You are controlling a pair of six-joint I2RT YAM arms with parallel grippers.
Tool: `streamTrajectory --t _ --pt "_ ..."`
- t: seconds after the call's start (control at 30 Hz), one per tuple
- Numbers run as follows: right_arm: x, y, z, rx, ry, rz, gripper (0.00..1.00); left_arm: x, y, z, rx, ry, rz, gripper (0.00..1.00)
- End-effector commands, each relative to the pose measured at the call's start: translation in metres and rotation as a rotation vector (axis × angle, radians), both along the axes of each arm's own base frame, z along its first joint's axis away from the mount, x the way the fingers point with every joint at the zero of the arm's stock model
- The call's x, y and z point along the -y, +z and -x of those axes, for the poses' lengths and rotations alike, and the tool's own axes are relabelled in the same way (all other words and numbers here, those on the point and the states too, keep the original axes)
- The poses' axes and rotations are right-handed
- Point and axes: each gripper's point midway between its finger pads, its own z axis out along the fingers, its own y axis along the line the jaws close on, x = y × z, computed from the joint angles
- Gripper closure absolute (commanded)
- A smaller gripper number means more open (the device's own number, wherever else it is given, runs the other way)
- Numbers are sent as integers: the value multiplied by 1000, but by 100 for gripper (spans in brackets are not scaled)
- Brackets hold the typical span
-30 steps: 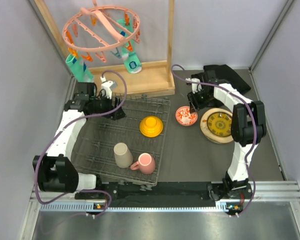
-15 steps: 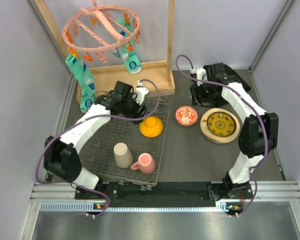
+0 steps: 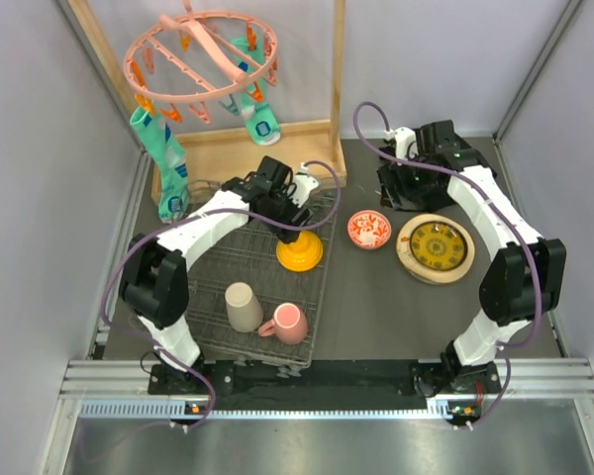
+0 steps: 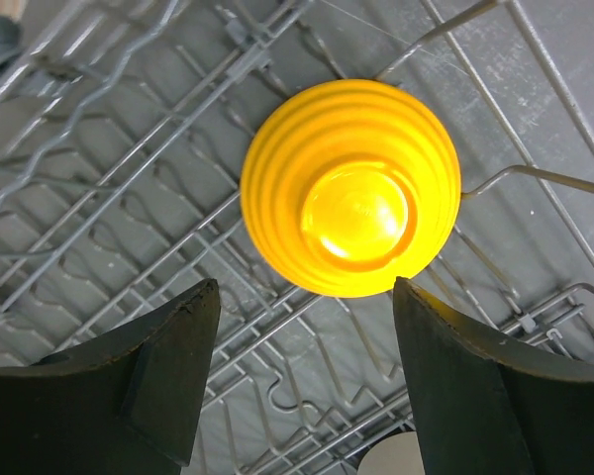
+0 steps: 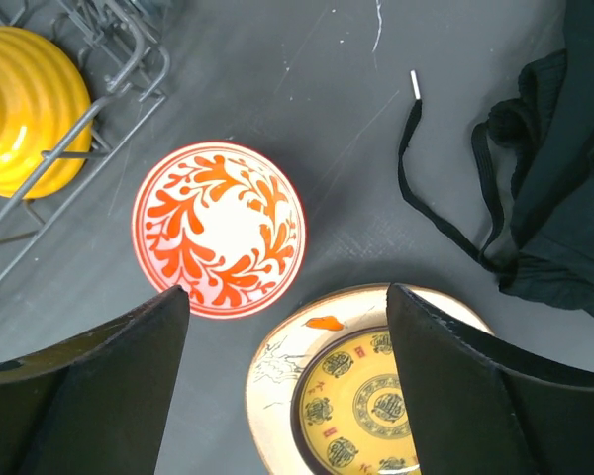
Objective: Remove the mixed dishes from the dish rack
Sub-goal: Pick up the bowl from the dish rack.
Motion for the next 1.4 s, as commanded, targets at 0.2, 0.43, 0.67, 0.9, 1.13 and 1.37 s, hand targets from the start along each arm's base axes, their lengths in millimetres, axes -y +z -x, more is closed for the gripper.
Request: streamTrajectory --t 0.2,0.43,0.67,0.9,1.13,1.37 --pt "5 29 11 80 -3 -3 18 29 1 -4 1 -68 34 17" --pt "9 24 14 78 -3 15 18 40 -12 0 -32 -89 32 15" --pt "10 26 17 81 6 21 18 43 -19 0 -52 -92 29 15" --pt "8 24 18 74 13 13 17 43 -26 -2 -61 -94 18 15" --pt "7 22 19 70 16 8 17 43 -30 -2 -69 -100 11 16" --pt "6 21 22 64 21 0 17 44 -33 -1 -75 -110 11 16"
